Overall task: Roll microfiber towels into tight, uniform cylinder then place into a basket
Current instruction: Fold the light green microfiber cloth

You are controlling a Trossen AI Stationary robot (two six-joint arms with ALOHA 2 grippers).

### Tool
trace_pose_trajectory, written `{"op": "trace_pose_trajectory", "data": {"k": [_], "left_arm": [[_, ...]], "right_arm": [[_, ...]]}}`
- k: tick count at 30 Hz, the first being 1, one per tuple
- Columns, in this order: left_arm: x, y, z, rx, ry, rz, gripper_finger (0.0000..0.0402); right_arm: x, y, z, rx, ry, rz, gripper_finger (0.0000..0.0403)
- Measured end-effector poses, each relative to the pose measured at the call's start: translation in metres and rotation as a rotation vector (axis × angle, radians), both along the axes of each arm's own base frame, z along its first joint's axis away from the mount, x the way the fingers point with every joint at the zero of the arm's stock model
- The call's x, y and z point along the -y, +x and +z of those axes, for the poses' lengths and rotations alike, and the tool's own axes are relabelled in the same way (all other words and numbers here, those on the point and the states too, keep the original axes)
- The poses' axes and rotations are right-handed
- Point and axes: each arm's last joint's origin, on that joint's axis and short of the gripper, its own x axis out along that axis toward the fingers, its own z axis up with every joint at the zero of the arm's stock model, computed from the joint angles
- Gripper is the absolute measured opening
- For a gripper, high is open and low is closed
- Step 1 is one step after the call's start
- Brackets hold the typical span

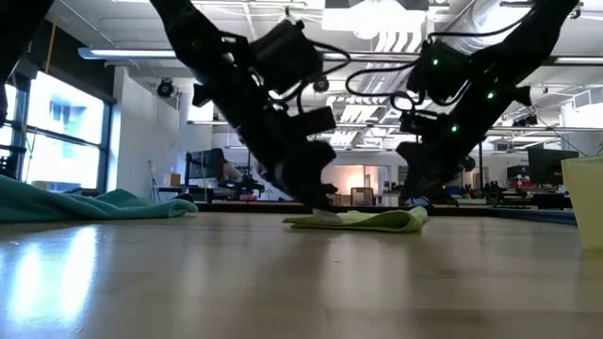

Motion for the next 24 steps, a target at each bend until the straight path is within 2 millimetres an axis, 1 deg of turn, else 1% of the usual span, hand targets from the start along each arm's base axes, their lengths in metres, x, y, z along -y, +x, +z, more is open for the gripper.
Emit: {"op": "trace_pose_trajectory", "data": {"k": [3,8,12,16,19,21,24], "left_arm": [[0.001,0.001,-0.008,-0.007,-0.032,0.019,0.0131],[0.010,0.000,-0.012,0.001,-0.138,0.085,0.0131],[0.028,0.001,-0.012,0.043,-0.250,0.147,0.0131],[0.051,0.002,-0.013,0.057,-0.362,0.145,0.0131],[0.064,0.002,-0.010,0.066,-0.363,0.114,0.0131],[0.068,0.002,-0.009,0.082,-0.334,0.111,0.0131],[0.069,-0.001,-0.002,0.070,-0.267,0.075,0.0131]], "right_arm": [[0.009,0.000,-0.009,-0.027,0.004,-0.028,0.0167],[0.022,0.004,-0.024,-0.018,0.055,-0.032,0.0167],[0.028,0.013,-0.034,0.030,0.073,0.012,0.0167],[0.029,0.025,-0.043,0.083,0.029,0.127,0.0167],[0.028,0.031,-0.044,0.118,0.003,0.219,0.0167],[0.028,0.032,-0.042,0.112,-0.008,0.256,0.0167],[0.028,0.030,-0.032,0.071,-0.022,0.290,0.0167]]}}
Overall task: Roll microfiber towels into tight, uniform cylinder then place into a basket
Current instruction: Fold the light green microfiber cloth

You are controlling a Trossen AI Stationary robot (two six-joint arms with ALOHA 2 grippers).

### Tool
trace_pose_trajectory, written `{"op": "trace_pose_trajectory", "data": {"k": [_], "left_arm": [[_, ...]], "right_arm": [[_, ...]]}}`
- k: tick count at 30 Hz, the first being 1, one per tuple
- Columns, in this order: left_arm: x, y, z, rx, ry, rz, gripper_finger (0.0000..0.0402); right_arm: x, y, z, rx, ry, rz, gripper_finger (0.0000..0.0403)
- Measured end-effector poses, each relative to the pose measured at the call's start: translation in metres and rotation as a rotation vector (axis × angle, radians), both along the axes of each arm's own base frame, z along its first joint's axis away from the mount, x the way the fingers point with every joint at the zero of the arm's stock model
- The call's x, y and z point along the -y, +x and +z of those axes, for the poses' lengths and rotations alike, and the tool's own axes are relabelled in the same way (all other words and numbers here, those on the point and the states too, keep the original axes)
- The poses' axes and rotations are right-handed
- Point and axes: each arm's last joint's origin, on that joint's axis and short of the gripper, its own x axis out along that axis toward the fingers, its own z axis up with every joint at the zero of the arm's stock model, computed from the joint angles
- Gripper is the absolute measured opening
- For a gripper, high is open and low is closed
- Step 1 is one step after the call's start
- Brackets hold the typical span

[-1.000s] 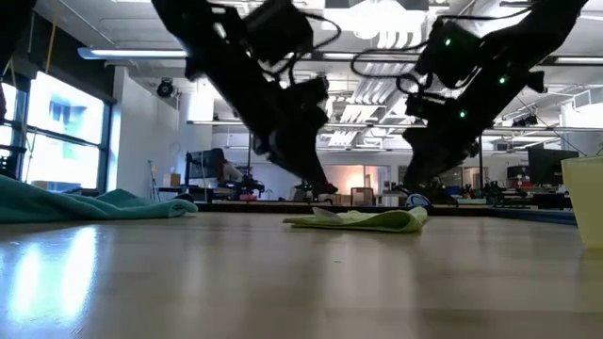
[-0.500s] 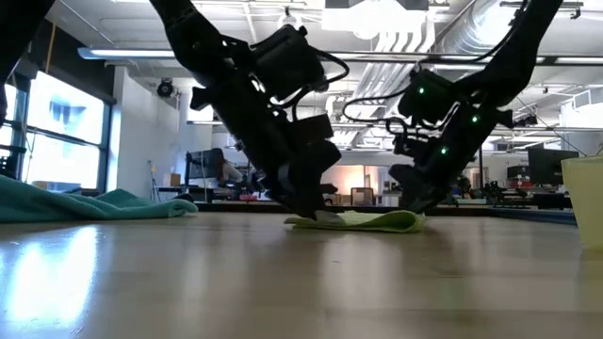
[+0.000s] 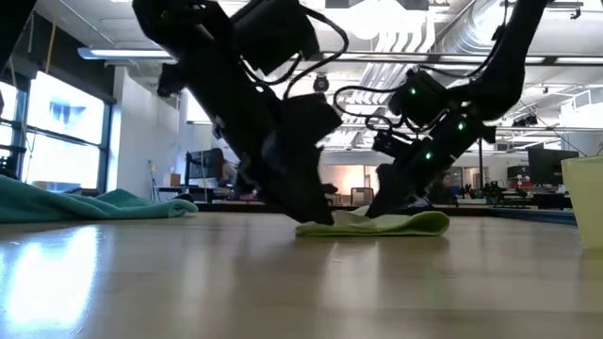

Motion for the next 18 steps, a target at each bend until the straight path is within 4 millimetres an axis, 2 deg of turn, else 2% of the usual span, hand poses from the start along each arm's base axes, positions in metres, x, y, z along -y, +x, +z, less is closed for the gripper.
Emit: {"op": "trace_pose_trajectory", "data": {"k": [5,8,13,18], "left_arm": [[-0.010,0.002,0.022,0.017,0.088,-0.061,0.0131],[-0.016,0.001,0.030,-0.022,0.160,-0.128,0.0131],[-0.020,-0.003,0.039,-0.109,0.266,-0.383,0.0131],[-0.016,-0.008,0.035,-0.205,0.395,-0.685,0.0131]], "right_arm": [[-0.006,-0.008,0.023,-0.079,0.036,0.052,0.0167],[-0.015,-0.018,0.036,-0.110,0.090,0.177,0.0167],[-0.038,-0.033,0.047,-0.181,0.142,0.543,0.0167],[-0.054,-0.031,0.047,-0.208,0.059,0.737,0.0167]]}}
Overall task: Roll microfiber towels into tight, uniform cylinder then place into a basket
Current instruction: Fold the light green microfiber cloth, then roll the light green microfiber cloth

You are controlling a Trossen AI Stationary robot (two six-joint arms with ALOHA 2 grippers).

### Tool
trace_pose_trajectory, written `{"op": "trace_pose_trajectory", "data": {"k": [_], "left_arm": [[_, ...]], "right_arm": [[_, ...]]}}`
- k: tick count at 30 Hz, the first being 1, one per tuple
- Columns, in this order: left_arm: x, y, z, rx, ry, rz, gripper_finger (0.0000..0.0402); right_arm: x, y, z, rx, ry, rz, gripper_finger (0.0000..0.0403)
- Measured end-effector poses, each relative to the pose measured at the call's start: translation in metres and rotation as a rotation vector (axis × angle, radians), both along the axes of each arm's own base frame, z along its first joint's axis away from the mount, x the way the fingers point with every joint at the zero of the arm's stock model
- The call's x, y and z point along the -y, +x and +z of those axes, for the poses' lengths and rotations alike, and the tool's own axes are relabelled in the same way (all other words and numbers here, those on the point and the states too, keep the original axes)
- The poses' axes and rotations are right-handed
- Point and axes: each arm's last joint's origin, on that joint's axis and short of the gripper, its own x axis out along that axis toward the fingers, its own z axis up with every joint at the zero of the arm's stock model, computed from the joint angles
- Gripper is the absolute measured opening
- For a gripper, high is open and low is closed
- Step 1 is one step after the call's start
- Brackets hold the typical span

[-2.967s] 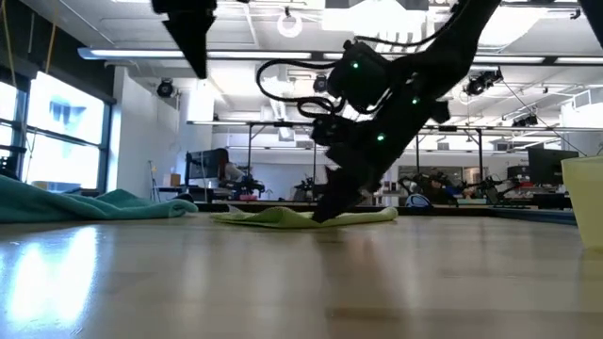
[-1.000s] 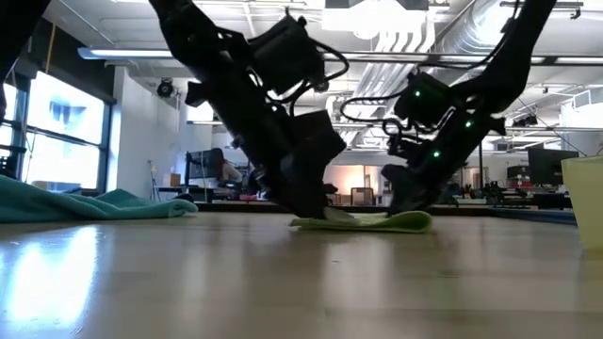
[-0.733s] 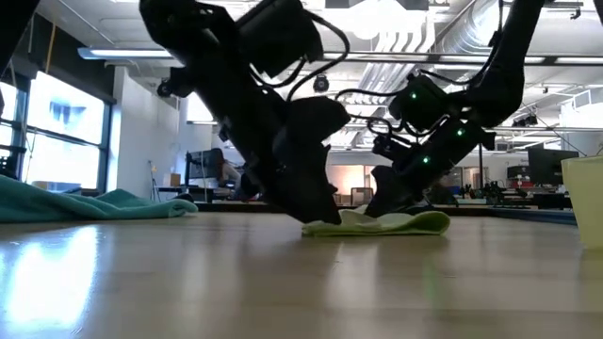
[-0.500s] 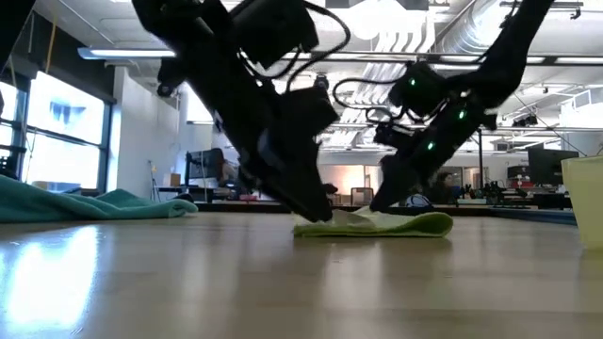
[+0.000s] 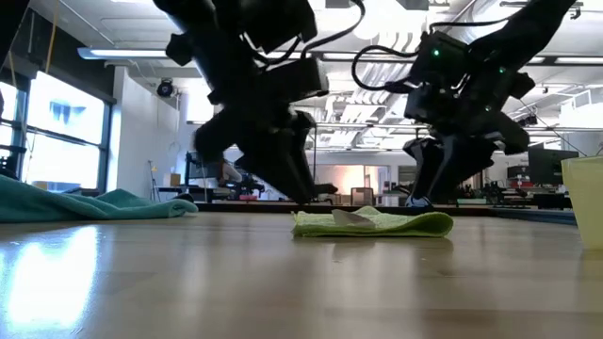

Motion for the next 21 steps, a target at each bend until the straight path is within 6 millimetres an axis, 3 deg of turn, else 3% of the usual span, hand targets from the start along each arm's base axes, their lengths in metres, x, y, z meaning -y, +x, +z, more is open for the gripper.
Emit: {"op": "trace_pose_trajectory", "data": {"k": [5,13,17,21], "left_arm": [[0.008,-0.001,-0.001,-0.027,0.077,-0.150,0.0131],[0.030,0.000,-0.013,-0.056,0.090,-0.264,0.0131],[0.036,0.000,-0.022,-0.081,0.181,-0.276,0.0131],[0.037,0.001,-0.024,-0.077,0.161,-0.226,0.0131]], "right_arm": [[-0.017,0.004,-0.010,-0.026,-0.059,0.171,0.0167],[-0.034,0.011,-0.016,-0.003,-0.106,0.254,0.0167],[-0.043,0.012,-0.015,0.010,-0.157,0.333,0.0167],[-0.053,0.012,-0.015,0.024,-0.196,0.386,0.0167]]}}
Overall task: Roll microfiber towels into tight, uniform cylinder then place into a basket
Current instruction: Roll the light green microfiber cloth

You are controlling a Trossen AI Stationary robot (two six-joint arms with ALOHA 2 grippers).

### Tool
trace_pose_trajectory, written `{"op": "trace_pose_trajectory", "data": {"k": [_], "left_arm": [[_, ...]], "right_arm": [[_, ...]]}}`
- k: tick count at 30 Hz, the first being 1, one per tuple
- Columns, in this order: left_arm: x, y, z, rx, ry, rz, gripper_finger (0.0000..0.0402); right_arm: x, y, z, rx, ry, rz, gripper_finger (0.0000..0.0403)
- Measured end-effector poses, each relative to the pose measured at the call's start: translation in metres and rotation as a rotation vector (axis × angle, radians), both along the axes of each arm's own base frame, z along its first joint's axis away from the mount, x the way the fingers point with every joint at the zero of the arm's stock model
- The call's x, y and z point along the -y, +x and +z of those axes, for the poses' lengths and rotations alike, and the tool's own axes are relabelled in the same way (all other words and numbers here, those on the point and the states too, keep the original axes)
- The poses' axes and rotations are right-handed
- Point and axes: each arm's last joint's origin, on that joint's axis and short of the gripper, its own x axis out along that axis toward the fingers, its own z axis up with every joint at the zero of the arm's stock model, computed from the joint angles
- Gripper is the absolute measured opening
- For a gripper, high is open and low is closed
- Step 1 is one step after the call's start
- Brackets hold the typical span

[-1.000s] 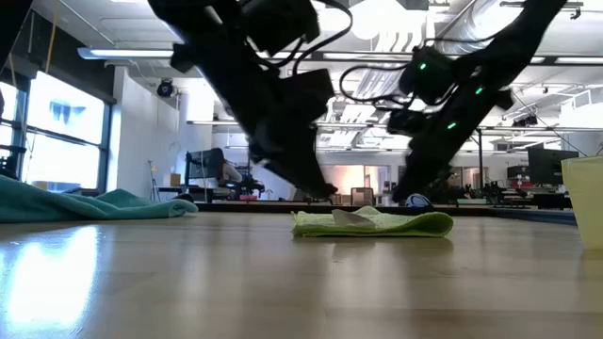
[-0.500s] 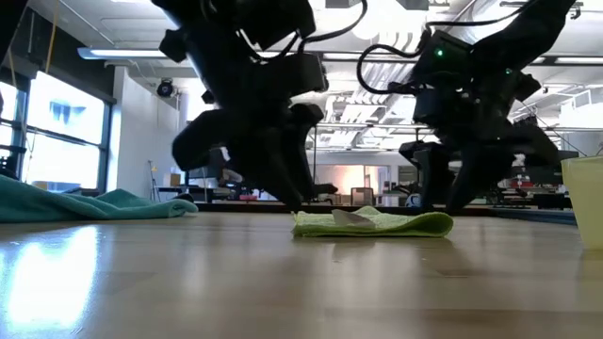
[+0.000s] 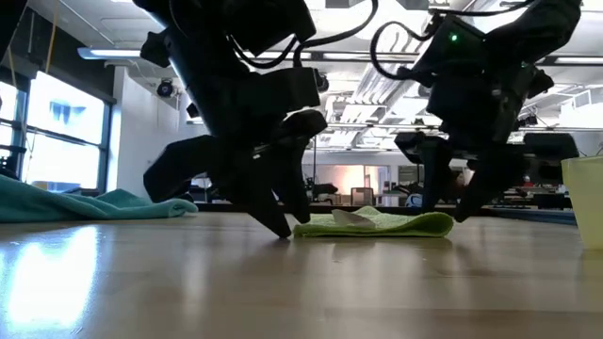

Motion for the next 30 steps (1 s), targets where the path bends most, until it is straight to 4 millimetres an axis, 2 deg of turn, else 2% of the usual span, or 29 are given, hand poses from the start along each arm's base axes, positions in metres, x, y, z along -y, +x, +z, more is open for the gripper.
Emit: {"op": "trace_pose_trajectory", "data": {"k": [7,14,18,24,30], "left_arm": [[-0.001,0.005,-0.004,0.044,-0.072,0.076,0.0131],[-0.007,0.009,-0.012,0.071,-0.188,0.247,0.0131],[-0.010,0.009,-0.012,0.078,-0.251,0.342,0.0131],[-0.012,0.008,-0.013,0.080,-0.336,0.473,0.0124],[-0.011,0.010,-0.013,0.106,-0.396,0.556,0.0066]], "right_arm": [[-0.009,0.005,-0.003,0.032,-0.016,0.031,0.0167],[-0.013,0.010,-0.020,-0.014,-0.016,0.023,0.0167],[-0.014,0.010,-0.022,-0.027,0.002,-0.018,0.0158],[-0.014,0.009,-0.022,-0.045,0.026,-0.049,0.0102],[-0.014,0.009,-0.022,-0.056,0.054,-0.071,0.0021]]}}
